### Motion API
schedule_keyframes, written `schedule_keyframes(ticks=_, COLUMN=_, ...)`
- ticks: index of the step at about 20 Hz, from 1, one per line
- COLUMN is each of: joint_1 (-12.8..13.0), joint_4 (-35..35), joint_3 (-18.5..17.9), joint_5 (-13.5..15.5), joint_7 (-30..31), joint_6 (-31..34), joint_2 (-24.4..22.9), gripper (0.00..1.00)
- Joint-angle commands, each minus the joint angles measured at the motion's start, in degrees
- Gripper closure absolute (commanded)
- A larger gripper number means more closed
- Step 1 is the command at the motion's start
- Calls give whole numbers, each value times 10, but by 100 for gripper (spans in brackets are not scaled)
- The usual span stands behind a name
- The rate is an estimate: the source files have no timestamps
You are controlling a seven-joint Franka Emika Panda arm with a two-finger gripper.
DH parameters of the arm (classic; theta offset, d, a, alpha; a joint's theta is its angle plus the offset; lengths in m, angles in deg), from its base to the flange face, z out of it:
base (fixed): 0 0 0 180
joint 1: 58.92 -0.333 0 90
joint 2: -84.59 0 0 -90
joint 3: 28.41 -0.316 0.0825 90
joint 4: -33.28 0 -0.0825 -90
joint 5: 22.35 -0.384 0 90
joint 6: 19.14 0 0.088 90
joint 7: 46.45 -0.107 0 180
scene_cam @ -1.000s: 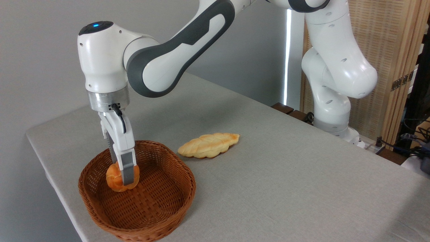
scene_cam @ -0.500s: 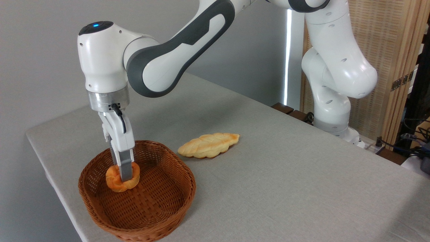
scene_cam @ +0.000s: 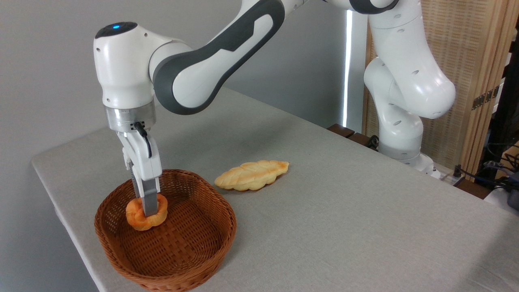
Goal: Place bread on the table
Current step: 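Lift the bun out of the basket and carry it beside the golden loaf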
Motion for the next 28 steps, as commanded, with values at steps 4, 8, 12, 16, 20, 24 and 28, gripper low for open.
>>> schedule_keyframes(ticks=4, joint_1=-9, joint_4=8, joint_3=-9, joint_5=-2, joint_7=5, joint_6=63, joint_2=-71, gripper=53)
schedule_keyframes(ticks=8, joint_1=-18, joint_4=10, joint_3=-31, joint_5=-5, joint_7=-13, joint_6=141, joint_2=-132, gripper=53)
schedule_keyframes(ticks=12, joint_1=-18, joint_4=49, joint_3=-66, joint_5=-6, joint_7=-101, joint_6=199, joint_2=-192, gripper=53)
schedule_keyframes(ticks=16, joint_1=-18, joint_4=127, joint_3=-71, joint_5=-6, joint_7=-112, joint_6=202, joint_2=-248, gripper=53)
schedule_keyframes(ticks=20, joint_1=-18, joint_4=195, joint_3=-76, joint_5=-10, joint_7=-144, joint_6=223, joint_2=-279, gripper=53)
schedule_keyframes(ticks=24, joint_1=-17, joint_4=212, joint_3=-76, joint_5=-43, joint_7=-165, joint_6=241, joint_2=-279, gripper=52)
schedule_keyframes(ticks=28, joint_1=-17, joint_4=224, joint_3=-76, joint_5=-44, joint_7=-191, joint_6=241, joint_2=-276, gripper=43)
